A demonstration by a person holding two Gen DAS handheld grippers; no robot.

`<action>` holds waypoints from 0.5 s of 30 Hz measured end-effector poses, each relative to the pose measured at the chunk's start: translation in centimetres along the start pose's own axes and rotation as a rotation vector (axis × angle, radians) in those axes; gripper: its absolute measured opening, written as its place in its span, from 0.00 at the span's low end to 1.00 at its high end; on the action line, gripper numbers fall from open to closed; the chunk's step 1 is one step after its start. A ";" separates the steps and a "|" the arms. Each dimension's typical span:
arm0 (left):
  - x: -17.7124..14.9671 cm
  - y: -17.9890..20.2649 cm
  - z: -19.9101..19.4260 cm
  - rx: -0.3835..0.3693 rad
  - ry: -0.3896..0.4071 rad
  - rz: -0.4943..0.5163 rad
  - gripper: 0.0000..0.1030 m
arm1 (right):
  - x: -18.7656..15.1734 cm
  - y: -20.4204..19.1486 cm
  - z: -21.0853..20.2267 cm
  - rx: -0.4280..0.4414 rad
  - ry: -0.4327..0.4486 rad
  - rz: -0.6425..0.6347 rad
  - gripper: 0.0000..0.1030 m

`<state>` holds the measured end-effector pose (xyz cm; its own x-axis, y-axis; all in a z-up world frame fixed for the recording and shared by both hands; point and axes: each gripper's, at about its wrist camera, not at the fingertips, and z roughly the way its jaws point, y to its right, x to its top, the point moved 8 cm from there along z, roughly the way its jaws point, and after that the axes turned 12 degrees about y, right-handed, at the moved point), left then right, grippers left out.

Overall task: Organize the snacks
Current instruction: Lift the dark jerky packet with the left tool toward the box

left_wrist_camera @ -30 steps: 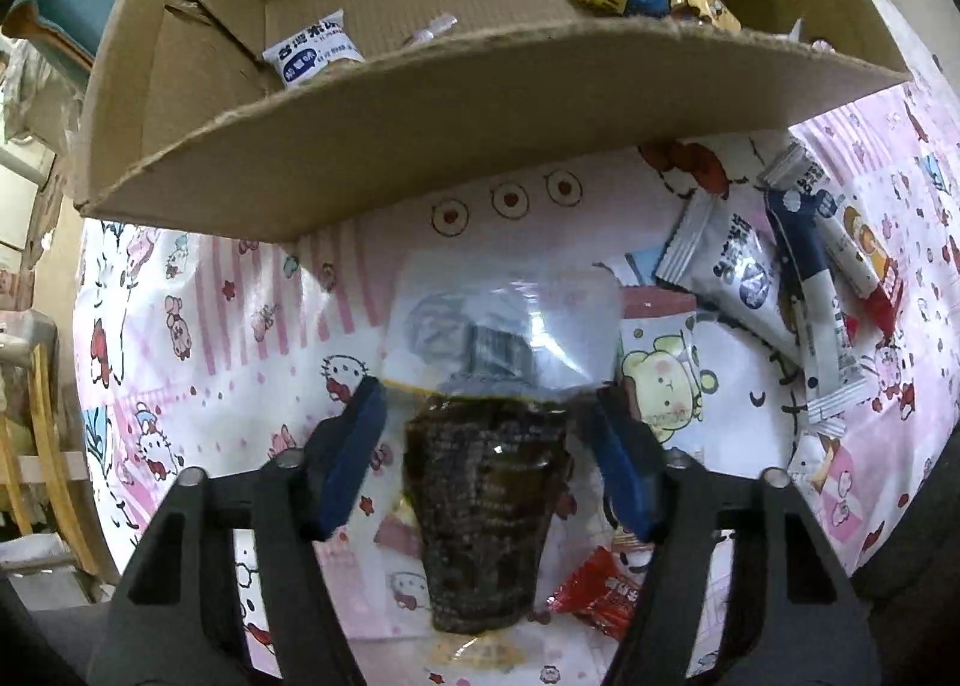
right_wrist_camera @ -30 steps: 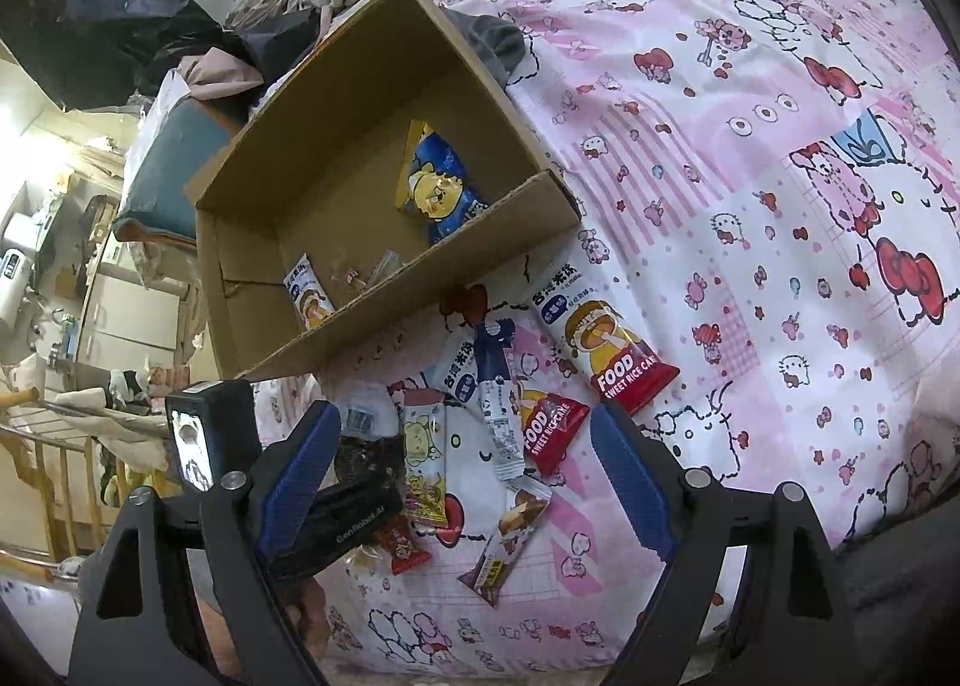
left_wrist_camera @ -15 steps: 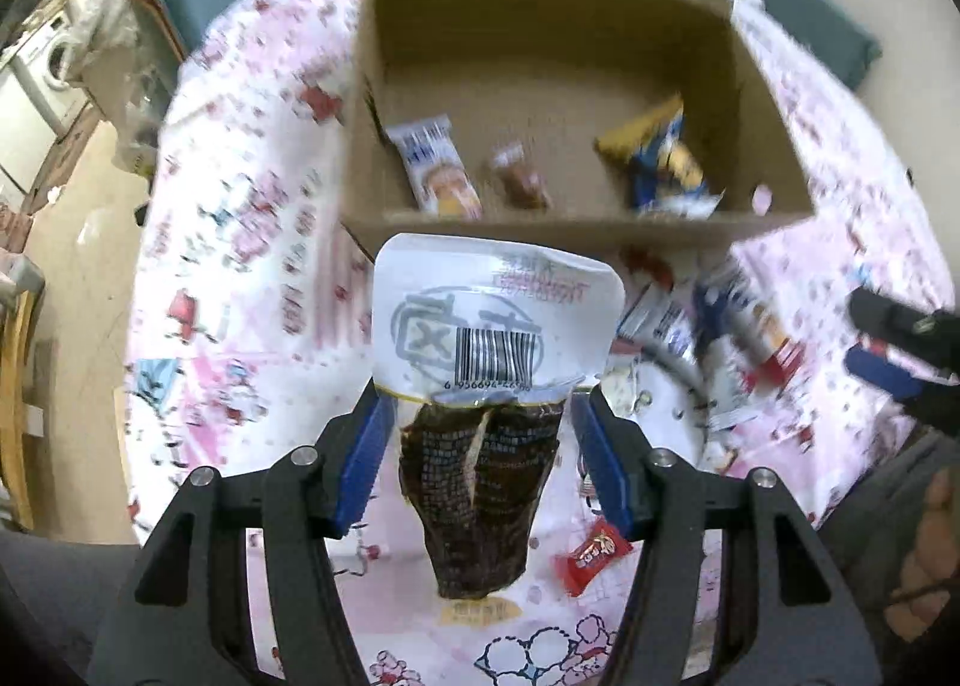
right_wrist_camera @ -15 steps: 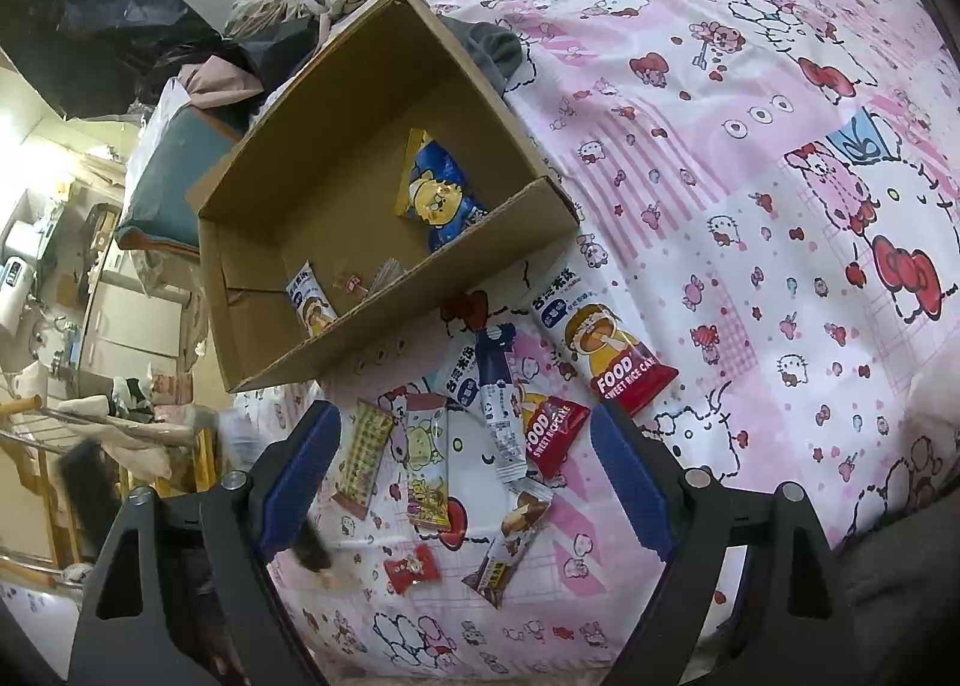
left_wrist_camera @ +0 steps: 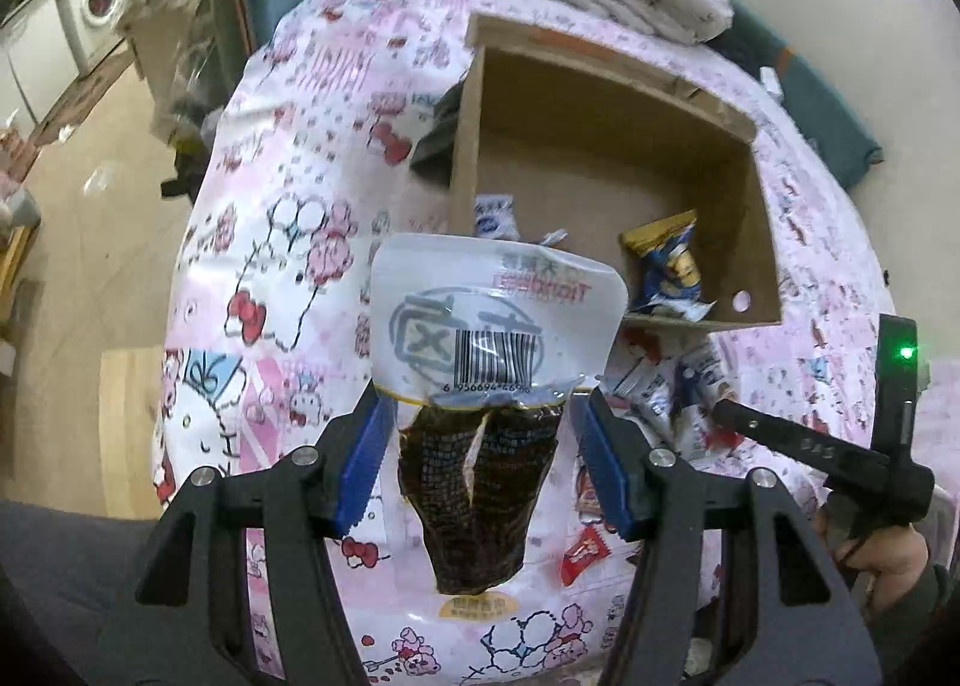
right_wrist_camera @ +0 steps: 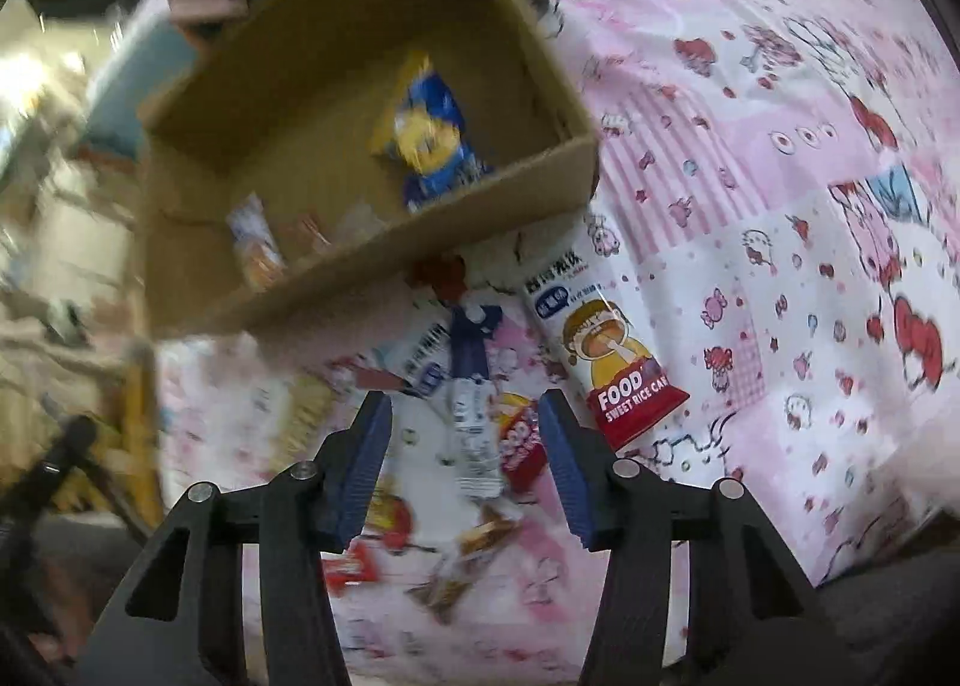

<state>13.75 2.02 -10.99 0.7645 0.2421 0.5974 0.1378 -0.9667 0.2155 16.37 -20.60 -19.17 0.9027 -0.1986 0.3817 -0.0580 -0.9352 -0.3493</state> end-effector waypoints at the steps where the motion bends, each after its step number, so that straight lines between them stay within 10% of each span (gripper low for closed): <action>1: -0.3 -0.2 0.3 0.005 -0.010 -0.008 0.55 | -0.3 -0.2 0.8 -0.016 -0.019 -0.025 0.45; 5: -0.6 -0.1 1.3 0.017 -0.025 -0.020 0.55 | -0.8 -0.8 2.8 -0.082 -0.038 -0.117 0.38; 9: -0.4 0.1 1.3 0.015 -0.022 -0.015 0.55 | -0.8 -1.4 2.9 -0.105 -0.018 -0.184 0.11; 15: -0.3 -0.2 1.0 0.011 -0.016 -0.028 0.55 | -1.0 -2.2 0.0 -0.015 0.029 -0.156 0.07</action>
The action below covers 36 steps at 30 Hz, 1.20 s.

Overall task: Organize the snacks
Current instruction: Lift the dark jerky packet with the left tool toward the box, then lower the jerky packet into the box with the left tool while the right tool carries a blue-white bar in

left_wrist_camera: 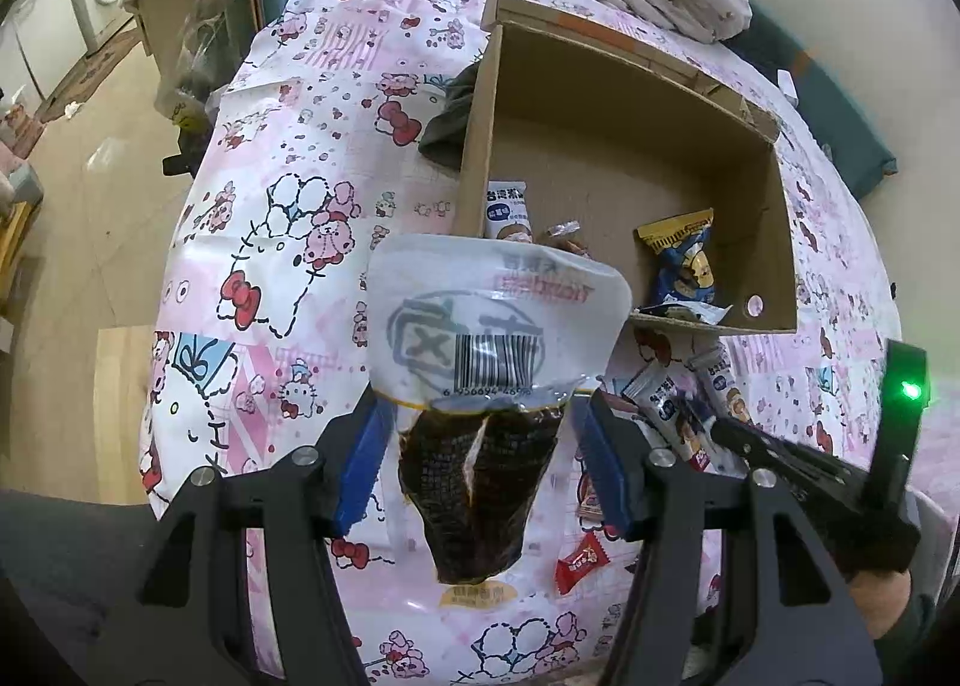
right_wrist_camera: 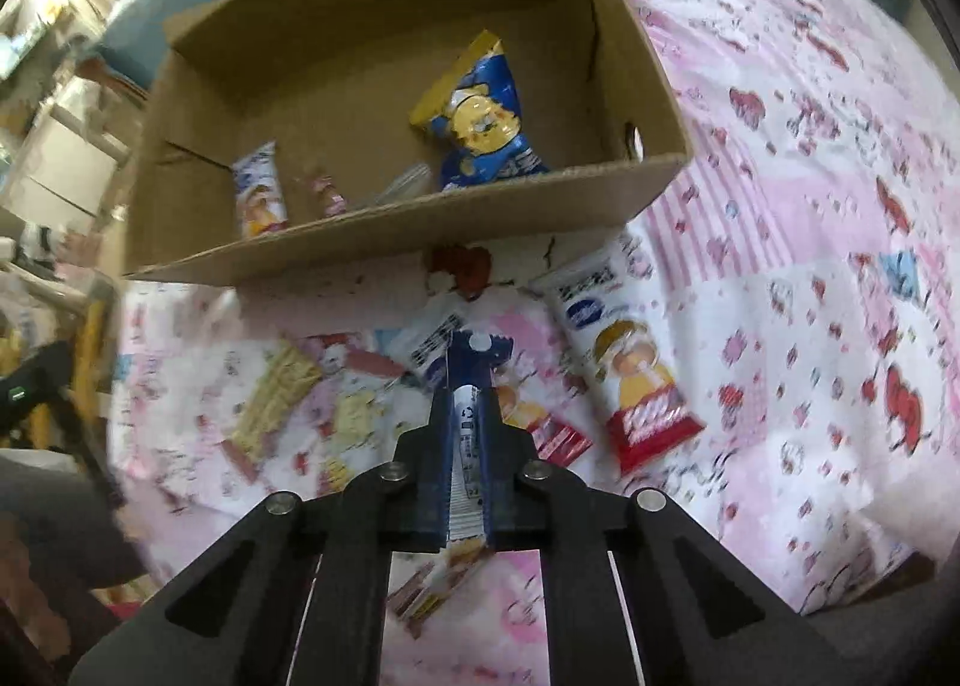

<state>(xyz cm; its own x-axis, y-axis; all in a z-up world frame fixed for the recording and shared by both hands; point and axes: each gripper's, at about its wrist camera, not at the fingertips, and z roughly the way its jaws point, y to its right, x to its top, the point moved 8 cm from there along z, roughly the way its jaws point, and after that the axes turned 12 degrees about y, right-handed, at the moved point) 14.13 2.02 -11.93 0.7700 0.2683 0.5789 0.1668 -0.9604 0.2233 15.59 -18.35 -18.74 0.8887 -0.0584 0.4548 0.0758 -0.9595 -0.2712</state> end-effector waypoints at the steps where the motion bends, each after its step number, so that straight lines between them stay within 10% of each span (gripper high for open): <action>1: 0.0 0.0 0.0 0.001 -0.001 0.001 0.55 | -0.1 0.0 -0.4 0.009 0.001 0.006 0.07; 17: 0.2 -0.1 -1.3 -0.001 0.032 0.005 0.54 | 1.1 -2.6 -7.6 0.227 0.116 0.062 0.04; 26: 6.2 2.6 -2.6 -0.052 0.107 0.049 0.54 | 6.7 -3.3 -10.7 0.233 0.222 -0.008 0.00; 29: 6.8 2.8 -2.2 -0.058 0.114 0.054 0.54 | 6.3 -3.7 -8.7 0.232 0.121 -0.088 0.03; 33: 4.6 2.5 -0.4 -0.078 0.060 0.038 0.54 | 1.9 -2.8 -2.8 0.151 -0.125 -0.159 0.38; 36: 3.2 2.5 0.4 -0.087 0.014 0.019 0.54 | -1.7 -2.5 1.8 0.078 -0.271 -0.238 0.38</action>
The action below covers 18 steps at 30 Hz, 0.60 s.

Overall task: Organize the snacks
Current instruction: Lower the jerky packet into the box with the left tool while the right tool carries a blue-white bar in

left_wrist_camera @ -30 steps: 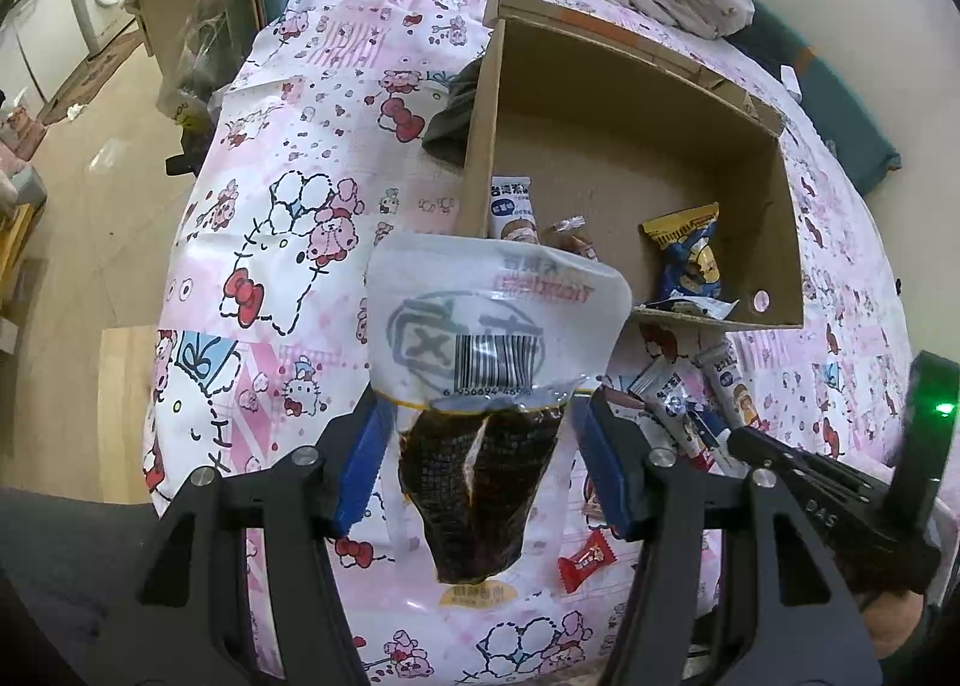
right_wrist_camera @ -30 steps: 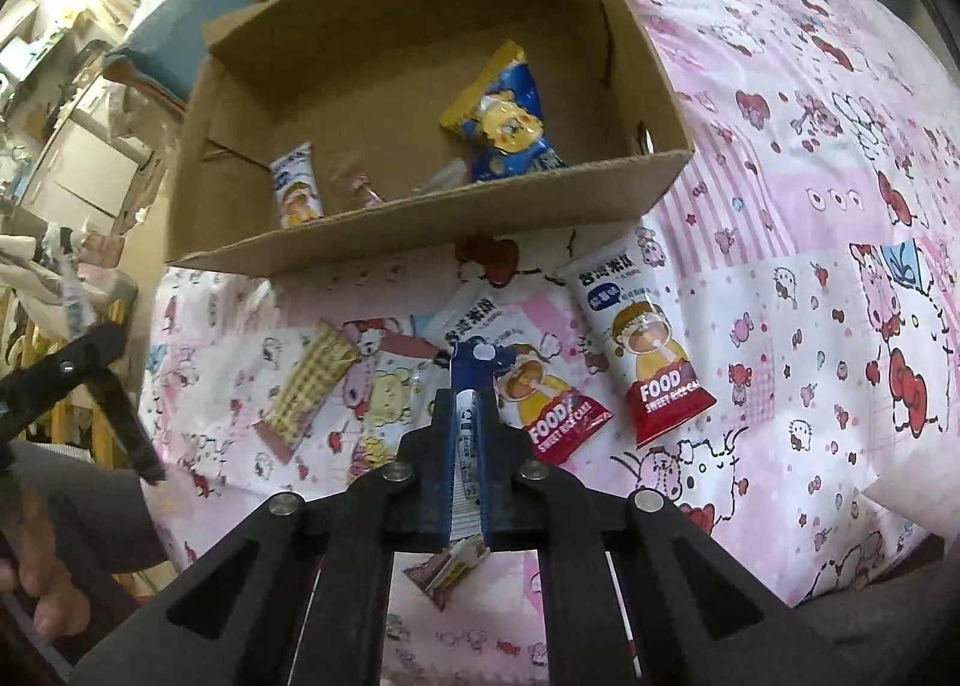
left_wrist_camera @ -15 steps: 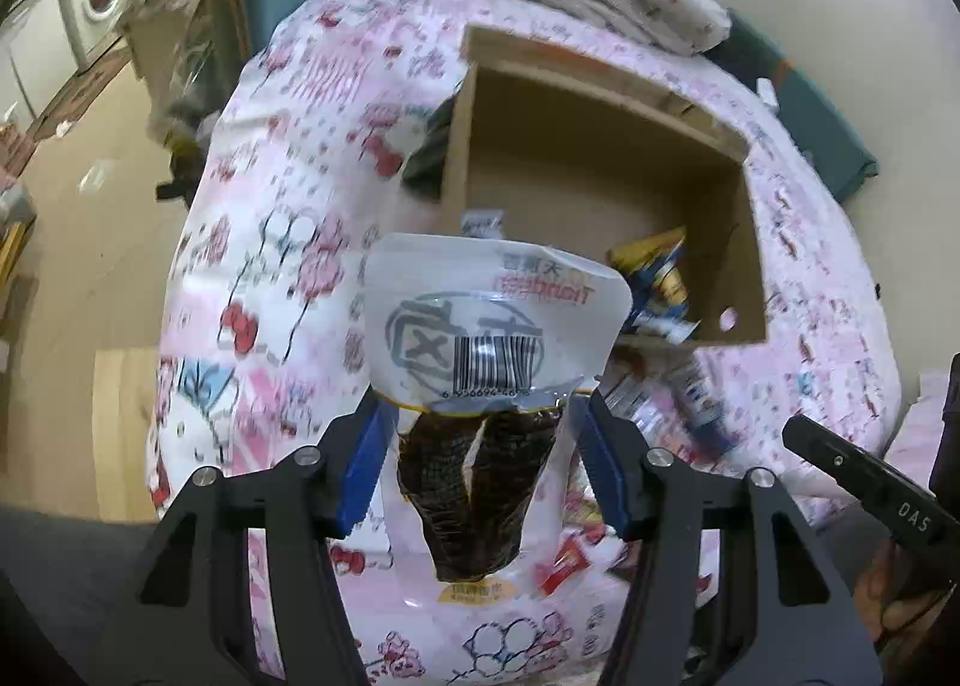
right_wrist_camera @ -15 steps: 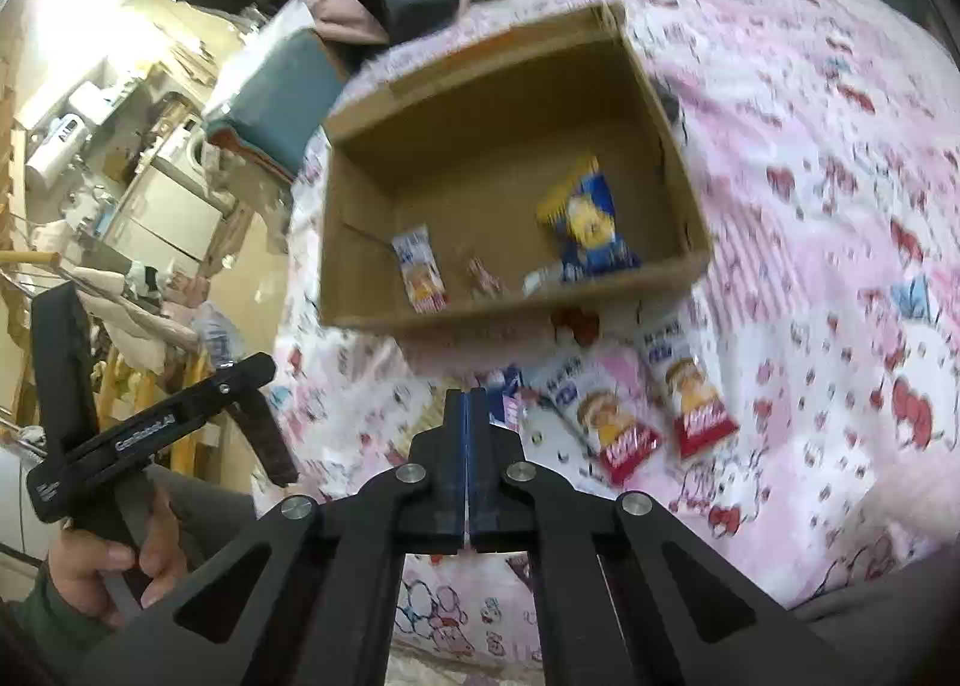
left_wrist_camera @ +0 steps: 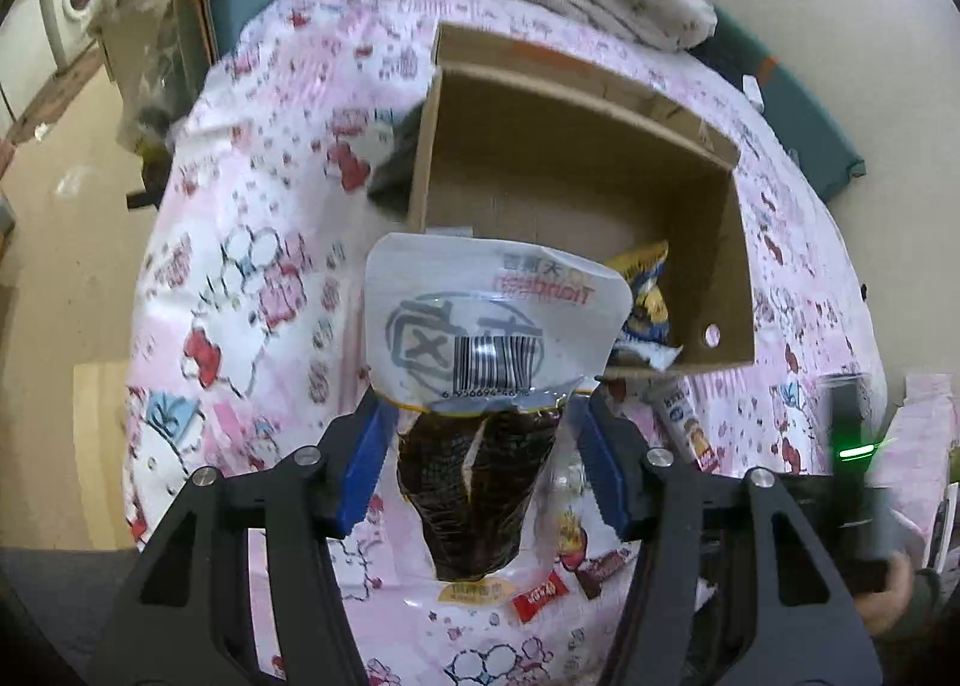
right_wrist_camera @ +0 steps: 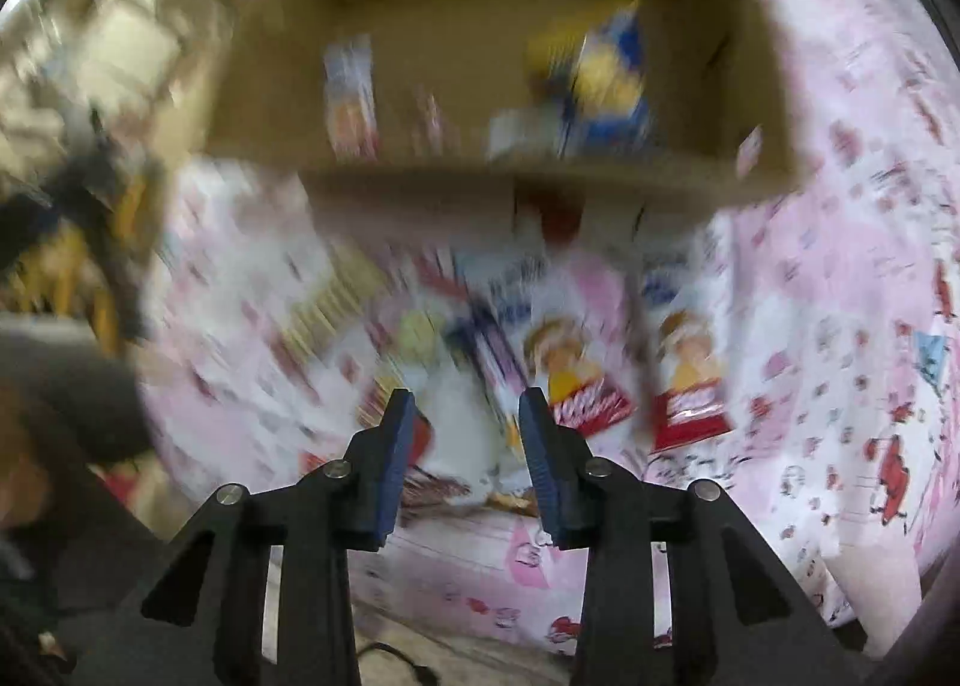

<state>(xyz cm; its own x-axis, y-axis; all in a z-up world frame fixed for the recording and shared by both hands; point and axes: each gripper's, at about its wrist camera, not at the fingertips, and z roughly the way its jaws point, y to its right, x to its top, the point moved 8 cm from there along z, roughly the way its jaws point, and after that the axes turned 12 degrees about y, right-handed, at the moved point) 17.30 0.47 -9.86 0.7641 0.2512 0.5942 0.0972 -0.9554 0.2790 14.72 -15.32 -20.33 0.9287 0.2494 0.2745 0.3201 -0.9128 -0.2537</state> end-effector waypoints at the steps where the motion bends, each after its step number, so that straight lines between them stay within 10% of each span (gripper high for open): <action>1: 0.0 0.1 0.0 -0.001 0.003 0.012 0.54 | -0.6 0.3 1.7 -0.047 -0.044 -0.019 0.33; 4: 0.2 0.2 -0.7 0.003 0.029 0.038 0.54 | -1.3 0.2 3.7 -0.109 -0.101 -0.106 0.17; 11: 0.9 -0.5 -0.9 -0.011 0.018 -0.026 0.54 | 2.8 -1.5 -6.7 0.140 0.173 0.029 0.17; 18: 5.8 1.2 -1.1 -0.013 0.082 -0.006 0.54 | 7.6 1.2 -11.1 0.169 0.373 0.125 0.17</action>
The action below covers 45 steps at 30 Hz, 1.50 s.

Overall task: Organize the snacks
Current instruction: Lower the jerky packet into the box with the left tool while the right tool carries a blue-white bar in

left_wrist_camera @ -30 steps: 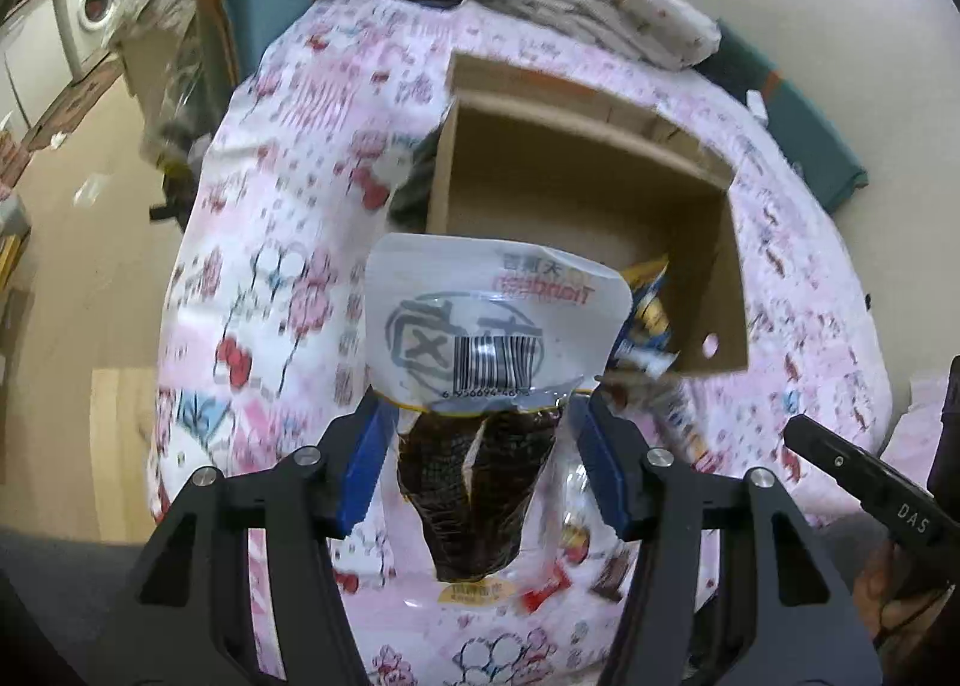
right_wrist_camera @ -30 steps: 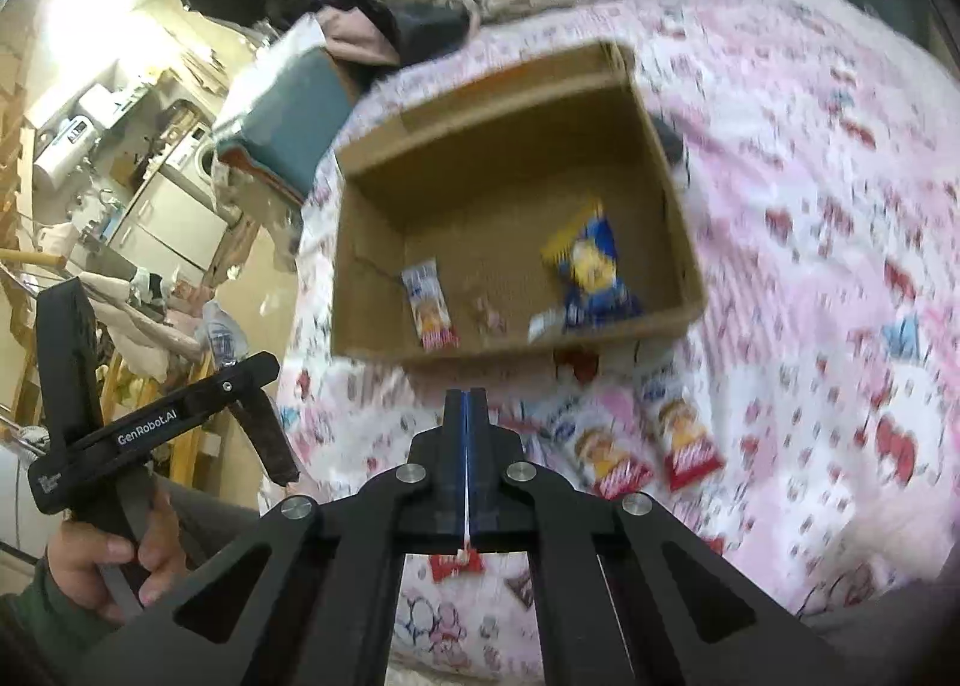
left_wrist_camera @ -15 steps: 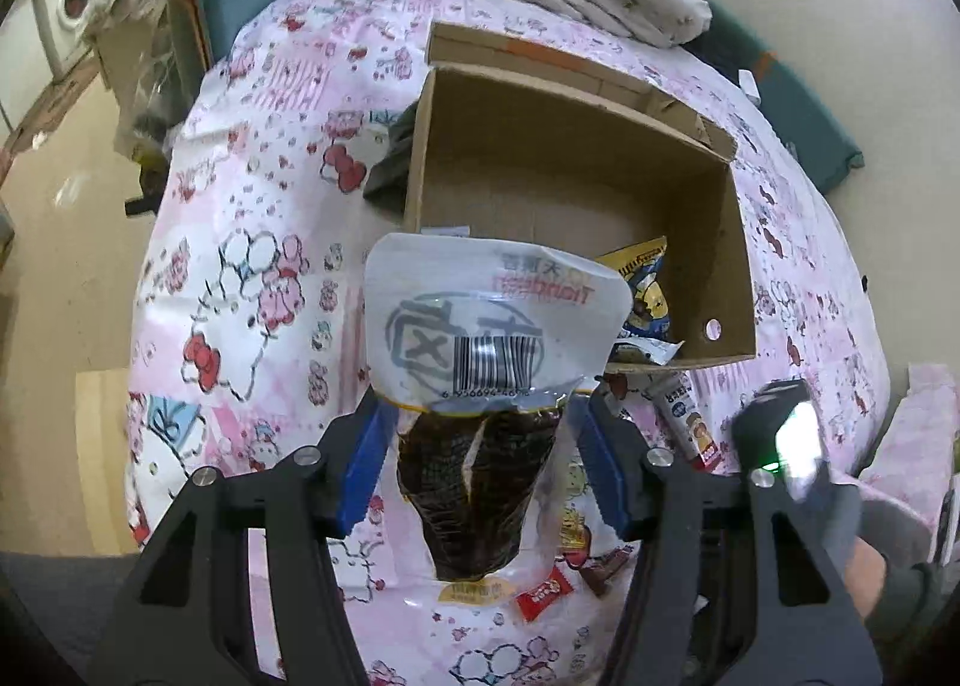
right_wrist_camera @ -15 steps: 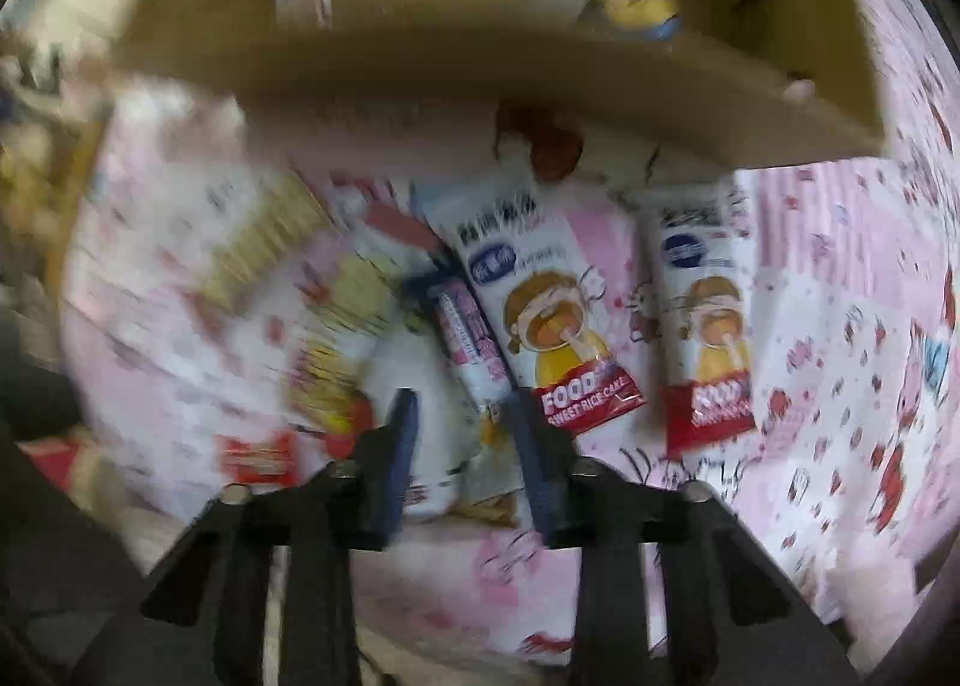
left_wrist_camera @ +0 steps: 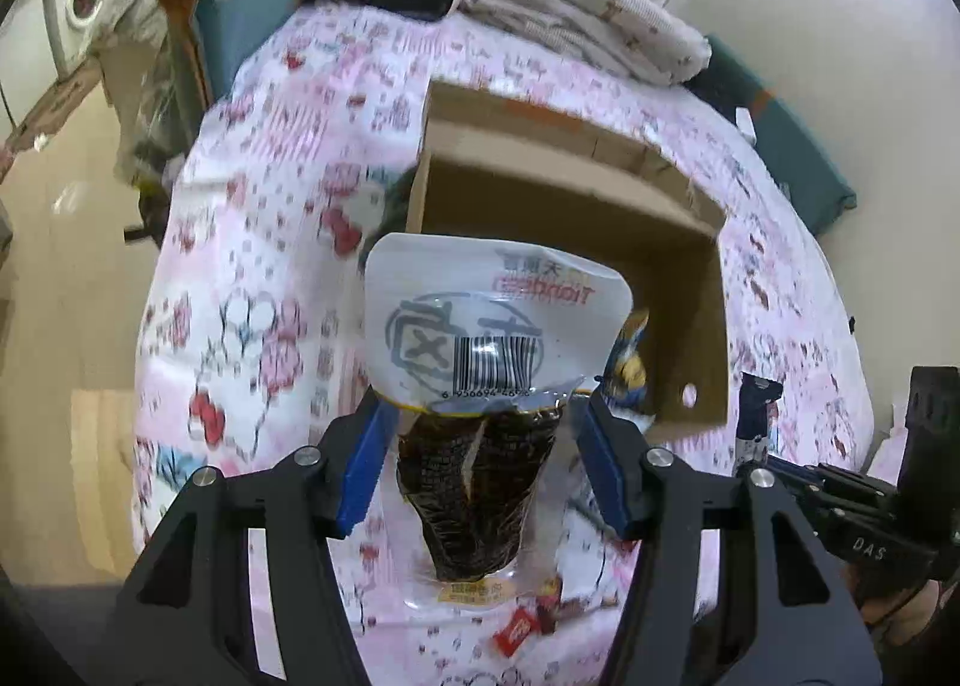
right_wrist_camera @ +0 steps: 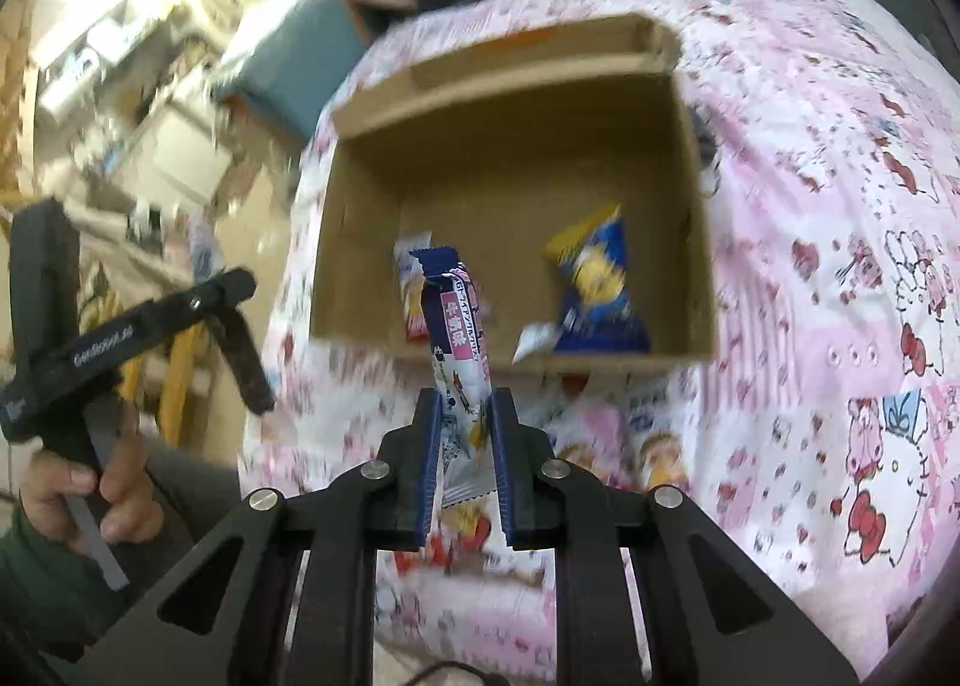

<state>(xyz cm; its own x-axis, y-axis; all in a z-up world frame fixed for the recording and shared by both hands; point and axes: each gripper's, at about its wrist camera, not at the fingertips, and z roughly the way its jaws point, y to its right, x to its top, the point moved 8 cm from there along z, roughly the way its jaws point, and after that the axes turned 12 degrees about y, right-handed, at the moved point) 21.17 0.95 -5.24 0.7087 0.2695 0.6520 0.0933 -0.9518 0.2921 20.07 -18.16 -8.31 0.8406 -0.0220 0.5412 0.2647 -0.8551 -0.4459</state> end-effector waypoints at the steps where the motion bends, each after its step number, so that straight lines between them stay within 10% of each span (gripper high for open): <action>1: 0.5 0.3 0.2 0.000 0.005 0.008 0.54 | 0.5 0.4 -0.1 0.000 0.015 0.014 0.17; 11: 4.7 2.4 4.8 0.045 0.093 0.140 0.54 | 3.7 4.7 1.2 -0.048 0.154 0.116 0.17; 45: 1.5 3.5 10.6 0.034 0.039 0.207 0.57 | 2.1 6.5 5.5 -0.055 0.064 0.169 0.18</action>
<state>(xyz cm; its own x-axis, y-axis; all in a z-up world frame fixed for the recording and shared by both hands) 30.04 -3.56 -10.65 0.6873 0.0722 0.7228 -0.0281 -0.9917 0.1257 26.15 -20.87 -14.03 0.8387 -0.1994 0.5068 0.0942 -0.8634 -0.4956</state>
